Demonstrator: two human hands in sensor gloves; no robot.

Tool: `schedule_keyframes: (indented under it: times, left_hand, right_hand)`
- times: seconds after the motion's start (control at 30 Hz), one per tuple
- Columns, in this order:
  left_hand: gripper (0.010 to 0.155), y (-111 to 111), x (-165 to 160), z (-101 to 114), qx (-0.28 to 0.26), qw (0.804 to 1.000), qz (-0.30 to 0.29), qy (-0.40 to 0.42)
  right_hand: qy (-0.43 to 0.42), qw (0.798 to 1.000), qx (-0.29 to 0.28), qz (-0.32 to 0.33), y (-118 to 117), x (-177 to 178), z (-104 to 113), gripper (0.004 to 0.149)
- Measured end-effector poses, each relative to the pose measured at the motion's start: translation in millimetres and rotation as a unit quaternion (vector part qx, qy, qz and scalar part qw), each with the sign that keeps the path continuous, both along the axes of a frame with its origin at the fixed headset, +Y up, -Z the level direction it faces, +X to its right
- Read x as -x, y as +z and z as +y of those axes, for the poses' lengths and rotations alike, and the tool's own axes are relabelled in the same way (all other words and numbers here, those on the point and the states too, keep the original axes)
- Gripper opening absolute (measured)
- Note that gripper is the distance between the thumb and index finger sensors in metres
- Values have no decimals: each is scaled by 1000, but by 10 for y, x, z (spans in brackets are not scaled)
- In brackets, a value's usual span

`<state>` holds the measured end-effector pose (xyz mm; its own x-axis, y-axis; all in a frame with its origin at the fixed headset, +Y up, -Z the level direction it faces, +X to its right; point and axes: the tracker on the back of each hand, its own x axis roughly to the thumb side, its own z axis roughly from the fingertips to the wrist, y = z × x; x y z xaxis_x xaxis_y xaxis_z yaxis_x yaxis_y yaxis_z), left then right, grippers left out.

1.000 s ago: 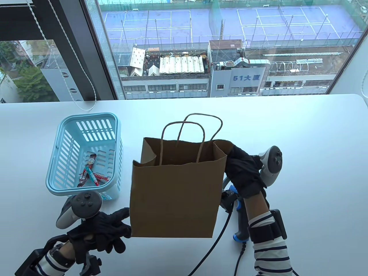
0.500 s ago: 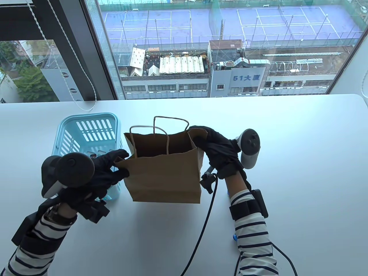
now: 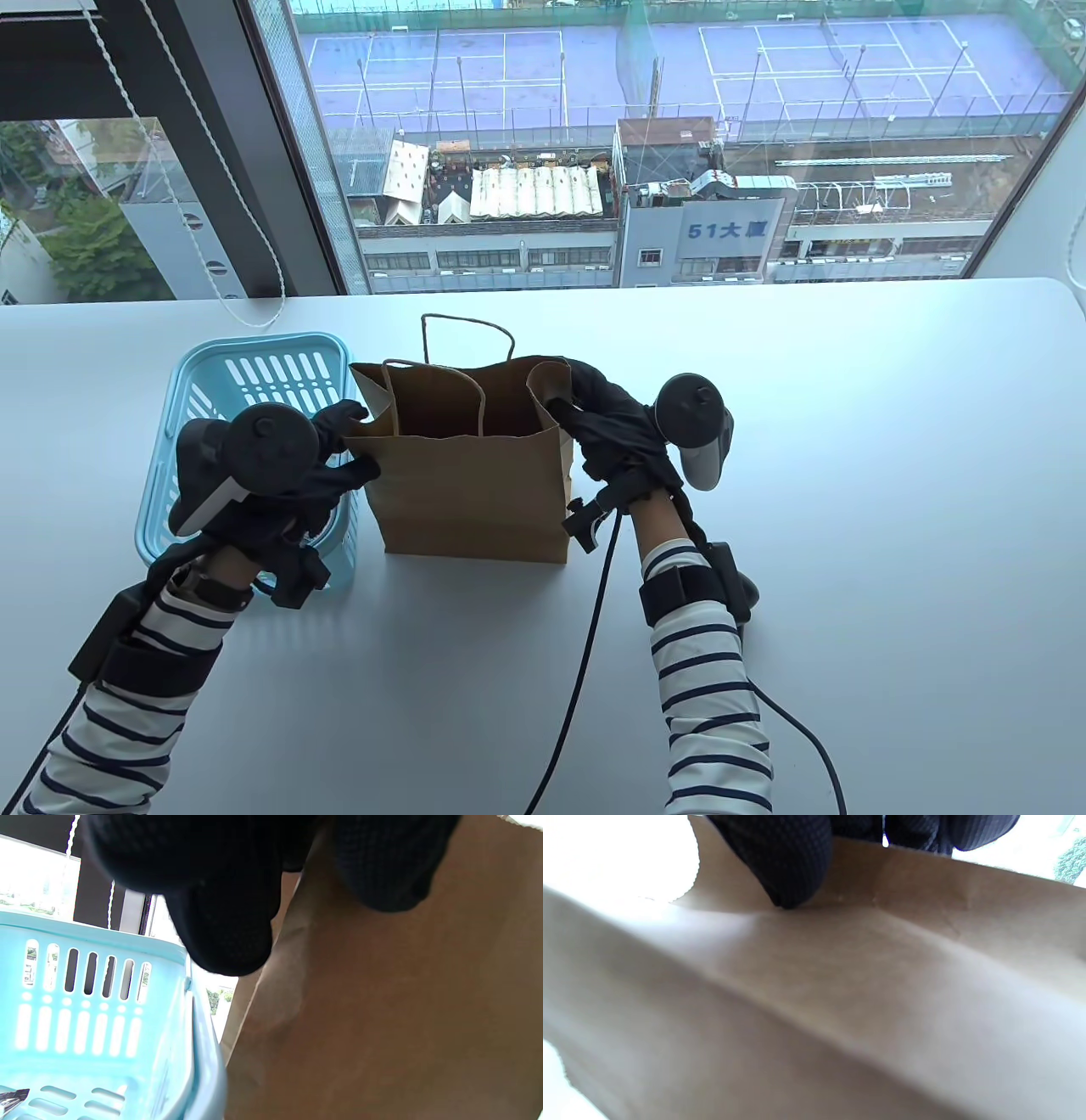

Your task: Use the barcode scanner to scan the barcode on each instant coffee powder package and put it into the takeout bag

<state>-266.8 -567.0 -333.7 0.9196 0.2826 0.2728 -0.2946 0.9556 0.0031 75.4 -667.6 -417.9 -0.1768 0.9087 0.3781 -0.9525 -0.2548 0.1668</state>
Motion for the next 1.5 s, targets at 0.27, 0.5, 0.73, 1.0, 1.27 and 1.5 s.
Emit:
schedule_keyframes:
  times: [0.27, 0.5, 0.73, 1.0, 1.27, 1.5]
  left_hand:
    - [84, 540, 106, 78, -129, 990, -18, -57]
    - [48, 1276, -8, -603, -263, 945, -146, -125]
    - [42, 1314, -120, -1142, -217, 940, -197, -176]
    - [41, 1301, -150, -1293, -167, 945, -224, -169]
    - [40, 1321, -173, -1314, -157, 944, -239, -166]
    - [47, 1306, -90, -1082, -181, 950, -214, -139]
  right_hand:
    - [91, 992, -35, -81, 501, -512, 161, 67]
    - [479, 869, 74, -100, 1445, -797, 93, 49]
    - [704, 654, 250, -120, 1658, -788, -598, 69]
    - [429, 849, 258, -170, 1563, -1046, -800, 78]
    - [154, 960, 224, -68, 1562, -1006, -820, 62]
    - [63, 961, 269, -20, 1581, -932, -836, 53]
